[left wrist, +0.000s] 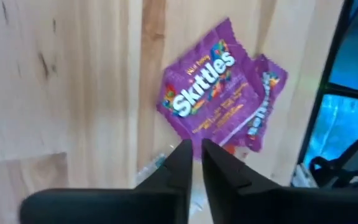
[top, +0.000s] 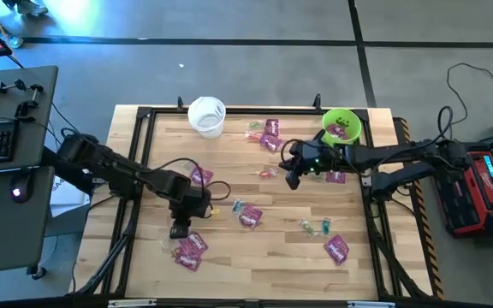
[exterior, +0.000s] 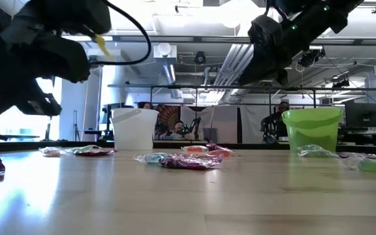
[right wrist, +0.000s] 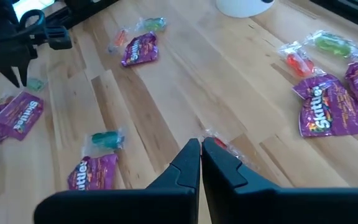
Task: Sort candy by brand, put in halloween buckets
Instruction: Put the violet candy into the green bucket
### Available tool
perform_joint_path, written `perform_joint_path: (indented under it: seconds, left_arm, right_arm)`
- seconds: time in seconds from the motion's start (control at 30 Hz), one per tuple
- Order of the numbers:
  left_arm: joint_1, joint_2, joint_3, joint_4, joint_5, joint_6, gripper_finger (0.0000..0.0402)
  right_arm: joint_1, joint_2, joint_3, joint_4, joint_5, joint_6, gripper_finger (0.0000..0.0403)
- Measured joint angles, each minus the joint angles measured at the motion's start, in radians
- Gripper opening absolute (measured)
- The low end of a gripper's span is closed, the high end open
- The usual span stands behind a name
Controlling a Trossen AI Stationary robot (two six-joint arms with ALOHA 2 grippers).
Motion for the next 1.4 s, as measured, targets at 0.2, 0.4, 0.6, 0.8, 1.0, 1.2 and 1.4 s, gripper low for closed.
perform_joint_path:
  seconds: [0.2, 0.4, 0.6, 0.8, 1.0, 1.2, 1.4]
  left_arm:
    - [-0.045, -0.001, 0.001, -0.005, 0.007, -0.167, 0.0121]
    - [-0.09, 0.002, 0.001, 0.033, -0.058, -0.376, 0.0204]
    - [-0.138, 0.024, 0.002, 0.037, -0.144, -0.542, 0.0234]
    - [-0.192, 0.036, 0.002, 0.052, -0.177, -0.654, 0.0233]
    - [-0.22, 0.056, 0.042, 0.051, -0.241, -0.678, 0.0232]
    - [-0.238, 0.165, 0.126, -0.051, -0.265, -0.615, 0.0232]
    - [-0.26, 0.252, 0.195, -0.134, -0.264, -0.565, 0.0232]
  right_arm:
    - [0.02, 0.0, 0.0, -0.001, 0.001, 0.017, 0.0005]
    - [0.027, 0.0, 0.0, -0.004, 0.001, 0.016, 0.0005]
    - [0.027, 0.0, 0.0, -0.005, 0.001, -0.011, 0.0005]
    - [0.026, 0.0, 0.0, -0.006, 0.0, -0.04, 0.0005]
    - [0.026, 0.0, 0.0, -0.006, 0.0, -0.052, 0.0005]
    - [0.026, 0.0, 0.0, -0.006, 0.0, -0.072, 0.0005]
    - [0.026, 0.0, 0.0, -0.007, 0.0, -0.072, 0.0005]
